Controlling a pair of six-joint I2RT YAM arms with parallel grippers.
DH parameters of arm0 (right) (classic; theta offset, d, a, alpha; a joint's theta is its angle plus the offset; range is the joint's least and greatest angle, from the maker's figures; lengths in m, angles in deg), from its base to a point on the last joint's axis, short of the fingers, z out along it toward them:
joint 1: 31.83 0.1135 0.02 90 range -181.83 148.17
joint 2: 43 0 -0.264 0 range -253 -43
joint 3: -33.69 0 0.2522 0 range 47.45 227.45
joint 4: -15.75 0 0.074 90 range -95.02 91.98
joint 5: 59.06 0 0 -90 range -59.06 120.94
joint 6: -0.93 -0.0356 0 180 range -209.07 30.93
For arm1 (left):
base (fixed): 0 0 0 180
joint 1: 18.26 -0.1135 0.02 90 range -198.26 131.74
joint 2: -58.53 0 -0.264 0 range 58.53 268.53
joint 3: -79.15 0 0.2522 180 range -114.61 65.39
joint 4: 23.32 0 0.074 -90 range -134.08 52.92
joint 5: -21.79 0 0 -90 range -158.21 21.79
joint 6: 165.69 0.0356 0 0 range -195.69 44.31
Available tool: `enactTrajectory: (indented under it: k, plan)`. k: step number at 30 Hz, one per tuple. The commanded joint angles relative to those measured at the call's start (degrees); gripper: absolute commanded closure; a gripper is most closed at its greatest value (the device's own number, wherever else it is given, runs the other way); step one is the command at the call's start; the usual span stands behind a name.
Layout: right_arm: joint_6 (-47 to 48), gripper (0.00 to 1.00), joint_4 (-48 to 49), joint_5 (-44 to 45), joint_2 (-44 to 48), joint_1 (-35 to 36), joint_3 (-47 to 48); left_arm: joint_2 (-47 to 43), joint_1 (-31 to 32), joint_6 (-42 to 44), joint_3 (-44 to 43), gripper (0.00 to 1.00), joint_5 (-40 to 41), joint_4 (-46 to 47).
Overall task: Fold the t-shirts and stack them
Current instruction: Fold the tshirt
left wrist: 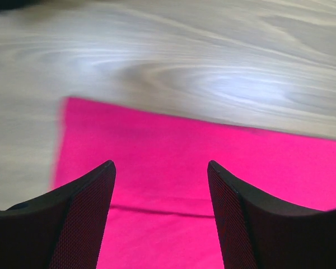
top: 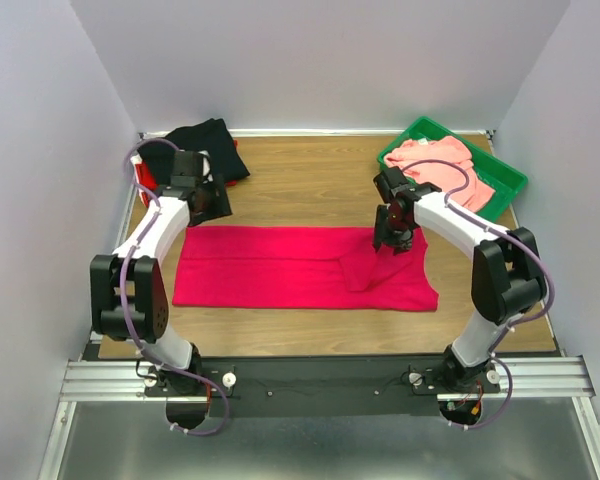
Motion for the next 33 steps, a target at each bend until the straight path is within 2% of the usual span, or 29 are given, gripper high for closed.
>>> enactTrajectory:
  k: [1,5,13,16,20,26,28,33]
  plan:
    - [3.37,0.47,4.78,3.59,-2.78,-2.12,1.14,2.83,2.72,-3.98,2.29,0.26,-8.9,6.12]
    - [4.95,0.48,7.59,2.45,-4.72,-2.48,1.49,4.77,3.43,-5.21,3.25,0.26,-10.93,8.15]
    - [5.93,0.52,9.27,0.59,-7.19,-2.48,1.58,4.95,3.43,-4.07,3.78,0.26,-9.18,8.25]
    - [6.01,0.57,9.1,1.12,-6.58,-2.48,0.61,5.04,3.43,-4.07,4.22,0.26,-9.18,8.16]
    - [5.31,0.71,8.74,0.42,-4.91,-2.57,-1.14,5.04,3.52,-4.07,4.75,0.26,-9.18,8.33]
    - [4.52,0.74,7.69,-1.86,-4.29,-2.57,-2.9,5.3,3.43,-3.98,5.19,0.26,-9.0,8.25]
    - [4.61,0.83,7.25,-1.6,-4.12,-2.57,-2.82,5.21,3.43,-3.98,5.37,0.26,-8.92,8.25]
    - [4.96,0.96,5.49,-0.55,-2.53,-2.57,-1.94,5.3,3.43,-3.81,5.8,0.26,-8.83,8.16]
